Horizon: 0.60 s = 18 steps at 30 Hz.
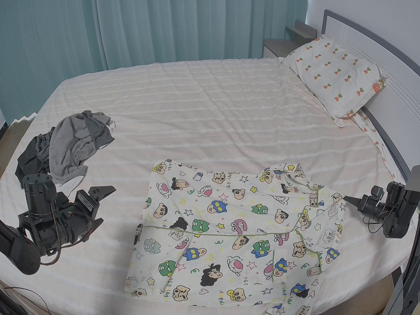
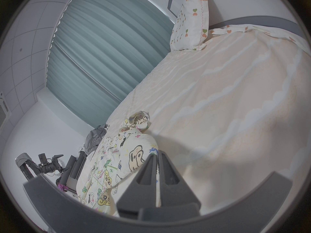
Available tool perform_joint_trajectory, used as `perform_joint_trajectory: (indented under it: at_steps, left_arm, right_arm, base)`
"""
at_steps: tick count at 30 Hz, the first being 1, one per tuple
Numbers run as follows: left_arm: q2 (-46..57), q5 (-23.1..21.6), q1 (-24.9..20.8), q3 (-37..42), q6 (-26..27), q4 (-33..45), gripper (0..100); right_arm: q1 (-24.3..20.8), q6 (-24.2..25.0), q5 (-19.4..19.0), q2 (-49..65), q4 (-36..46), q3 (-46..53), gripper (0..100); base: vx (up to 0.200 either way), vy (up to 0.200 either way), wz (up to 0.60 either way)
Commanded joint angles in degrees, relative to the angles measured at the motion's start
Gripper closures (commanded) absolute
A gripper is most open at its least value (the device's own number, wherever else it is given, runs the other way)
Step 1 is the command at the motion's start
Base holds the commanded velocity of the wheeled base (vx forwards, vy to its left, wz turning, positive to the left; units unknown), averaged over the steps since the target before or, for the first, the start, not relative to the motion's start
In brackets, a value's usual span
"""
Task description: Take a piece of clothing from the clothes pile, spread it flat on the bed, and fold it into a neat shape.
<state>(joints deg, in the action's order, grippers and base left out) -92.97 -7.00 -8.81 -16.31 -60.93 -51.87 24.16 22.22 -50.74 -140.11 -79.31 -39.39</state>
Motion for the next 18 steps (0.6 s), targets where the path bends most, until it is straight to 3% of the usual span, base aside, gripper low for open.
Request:
perform_joint_trajectory:
  at_steps: [1, 4, 5, 6, 9, 13, 18]
  left_arm:
    - [-0.99, -0.03, -4.55, 1.98, -0.24, 0.02, 0]
    - [-1.69, -0.03, -7.36, 3.30, -0.24, 0.02, 0]
    - [-3.45, 0.05, -11.23, 4.62, -0.24, 0.10, 0]
    - [-3.63, 0.05, -11.49, 4.71, -0.24, 0.02, 0]
    - [-8.02, 0.23, -17.64, 5.68, -3.76, 0.02, 0]
    - [-12.59, 0.49, -21.51, 5.94, -5.87, 0.19, 0]
    - [-16.90, 2.78, -22.04, 6.12, -5.69, 0.28, 0]
  right_arm:
    - [0.45, 0.01, 0.99, -0.43, -0.05, -0.95, 100]
    - [0.45, -0.08, 0.99, -0.43, -0.05, -0.87, 100]
    - [0.45, -0.08, 0.99, -0.43, 0.03, -0.87, 100]
    - [0.45, -0.08, 0.99, -0.43, 0.03, -0.87, 0]
    - [0.45, -0.08, 0.99, -0.43, -0.05, -0.60, 0]
    - [0.45, -0.08, 0.99, -0.34, -0.14, -0.08, 0]
    - [0.45, -0.16, 0.99, 0.18, -0.76, 1.59, 0]
  base:
    - [0.000, 0.000, 0.00]
    - [0.000, 0.000, 0.00]
    - [0.000, 0.000, 0.00]
    - [0.000, 0.000, 0.00]
    - [0.000, 0.000, 0.00]
    - [0.000, 0.000, 0.00]
    - [0.000, 0.000, 0.00]
